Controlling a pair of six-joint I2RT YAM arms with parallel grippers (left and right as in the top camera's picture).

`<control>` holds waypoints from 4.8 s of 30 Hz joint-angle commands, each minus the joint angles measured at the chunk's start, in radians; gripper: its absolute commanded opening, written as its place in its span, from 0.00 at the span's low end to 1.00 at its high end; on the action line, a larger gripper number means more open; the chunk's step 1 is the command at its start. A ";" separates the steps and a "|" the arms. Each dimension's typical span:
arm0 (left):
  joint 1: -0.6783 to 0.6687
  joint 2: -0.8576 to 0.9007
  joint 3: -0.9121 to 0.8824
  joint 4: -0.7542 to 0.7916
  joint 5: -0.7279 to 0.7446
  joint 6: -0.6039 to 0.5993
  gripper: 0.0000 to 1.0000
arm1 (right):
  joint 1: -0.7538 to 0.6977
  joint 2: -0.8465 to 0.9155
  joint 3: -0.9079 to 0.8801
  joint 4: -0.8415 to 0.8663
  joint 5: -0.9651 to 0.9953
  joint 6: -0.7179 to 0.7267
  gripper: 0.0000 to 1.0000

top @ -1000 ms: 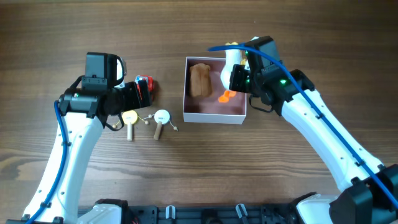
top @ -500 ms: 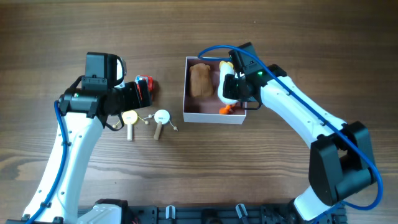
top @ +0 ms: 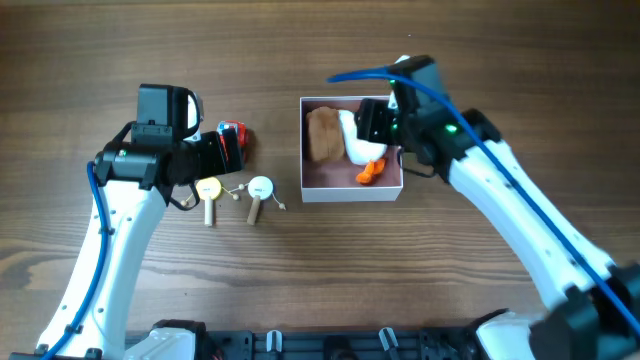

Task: Pack container

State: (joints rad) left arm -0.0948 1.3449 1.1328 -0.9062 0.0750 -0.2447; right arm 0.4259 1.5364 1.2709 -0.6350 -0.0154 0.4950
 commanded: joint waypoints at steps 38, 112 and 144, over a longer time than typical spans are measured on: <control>0.007 0.621 0.358 -0.056 -0.017 0.313 0.90 | -0.702 -0.135 0.016 -0.319 -0.031 -0.023 1.00; -0.497 0.653 0.566 -0.298 0.084 1.279 0.15 | -0.702 -0.135 0.016 -0.319 -0.031 -0.023 1.00; -0.202 0.484 0.432 -0.451 0.175 0.188 1.00 | -0.702 -0.135 0.016 -0.319 -0.031 -0.023 1.00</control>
State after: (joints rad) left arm -0.4461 1.8252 1.6608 -1.3918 0.0925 0.2321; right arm -0.2775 1.3964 1.2789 -0.9569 -0.0341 0.4702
